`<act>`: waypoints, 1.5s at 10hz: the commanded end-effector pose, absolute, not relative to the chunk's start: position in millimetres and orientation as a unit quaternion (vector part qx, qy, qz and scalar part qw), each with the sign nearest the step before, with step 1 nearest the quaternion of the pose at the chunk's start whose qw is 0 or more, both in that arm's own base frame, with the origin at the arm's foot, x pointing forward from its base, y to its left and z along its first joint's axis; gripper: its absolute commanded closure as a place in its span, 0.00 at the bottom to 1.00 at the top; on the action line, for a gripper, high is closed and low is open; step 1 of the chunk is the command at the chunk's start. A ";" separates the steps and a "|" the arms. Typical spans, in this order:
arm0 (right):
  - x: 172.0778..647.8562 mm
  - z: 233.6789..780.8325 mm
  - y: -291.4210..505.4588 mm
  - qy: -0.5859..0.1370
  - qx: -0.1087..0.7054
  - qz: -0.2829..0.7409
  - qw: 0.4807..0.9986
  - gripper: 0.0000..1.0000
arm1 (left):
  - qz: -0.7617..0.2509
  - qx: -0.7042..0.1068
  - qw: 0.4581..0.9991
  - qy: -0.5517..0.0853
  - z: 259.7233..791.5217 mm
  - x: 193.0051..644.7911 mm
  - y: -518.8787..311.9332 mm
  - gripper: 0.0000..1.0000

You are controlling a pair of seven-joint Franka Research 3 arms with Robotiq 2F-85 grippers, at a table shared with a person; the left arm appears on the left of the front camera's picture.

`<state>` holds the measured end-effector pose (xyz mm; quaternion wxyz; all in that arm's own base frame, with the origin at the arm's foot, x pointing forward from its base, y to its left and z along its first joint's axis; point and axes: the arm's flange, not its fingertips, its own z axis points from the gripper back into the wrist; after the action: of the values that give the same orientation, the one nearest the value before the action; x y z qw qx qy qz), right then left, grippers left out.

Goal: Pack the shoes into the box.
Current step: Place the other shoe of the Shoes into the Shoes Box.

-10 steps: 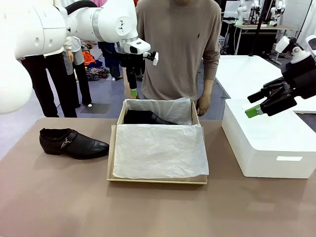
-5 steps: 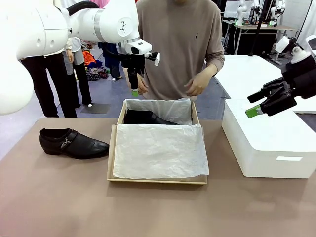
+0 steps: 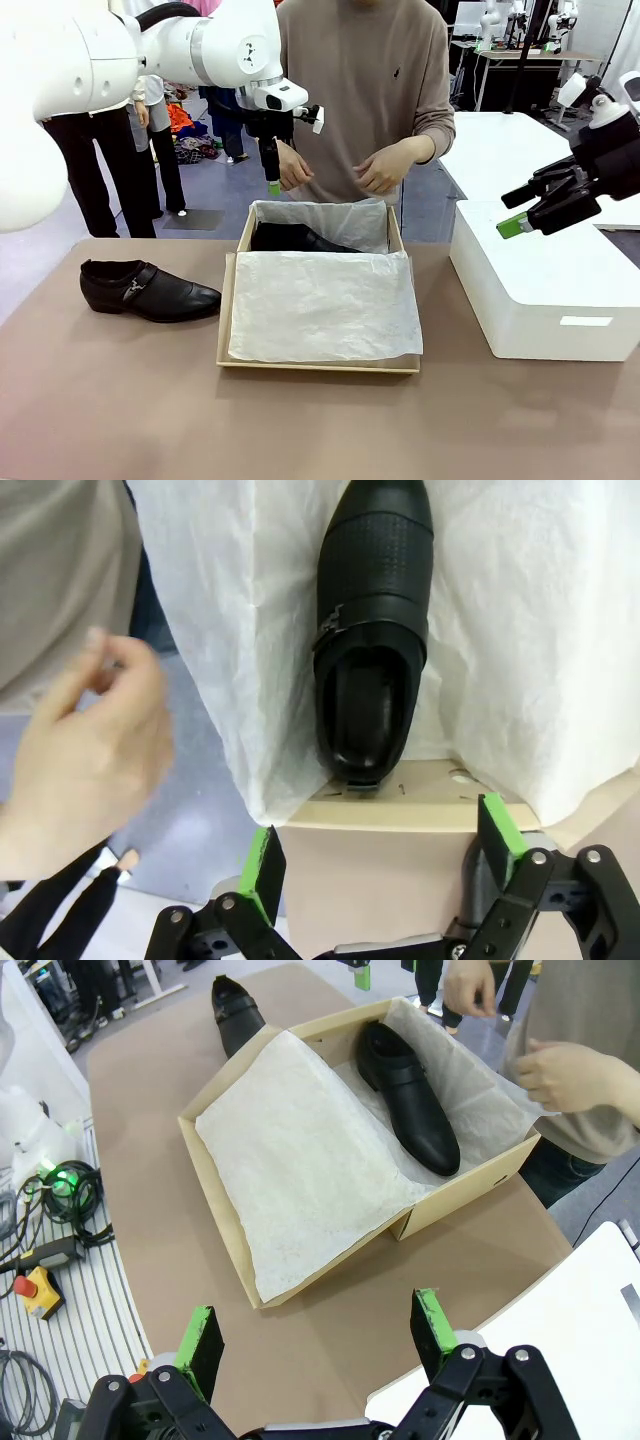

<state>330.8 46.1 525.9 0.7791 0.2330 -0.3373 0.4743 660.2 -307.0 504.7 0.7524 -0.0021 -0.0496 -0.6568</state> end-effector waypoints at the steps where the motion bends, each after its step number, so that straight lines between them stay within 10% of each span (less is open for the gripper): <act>1: 334.2 525.4 45.3 -0.348 0.242 0.482 0.766 0.00 | -0.671 0.029 0.739 -0.049 528.0 625.8 -297.8 0.00; 15: 334.2 525.4 45.3 -0.348 0.242 0.482 0.766 0.00 | -0.745 0.020 0.665 -0.055 565.1 534.6 -89.4 0.00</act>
<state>331.0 46.1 525.8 0.7795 0.2324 -0.3368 0.4743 533.1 -90.1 562.6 0.6689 0.0152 -0.0579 -0.7409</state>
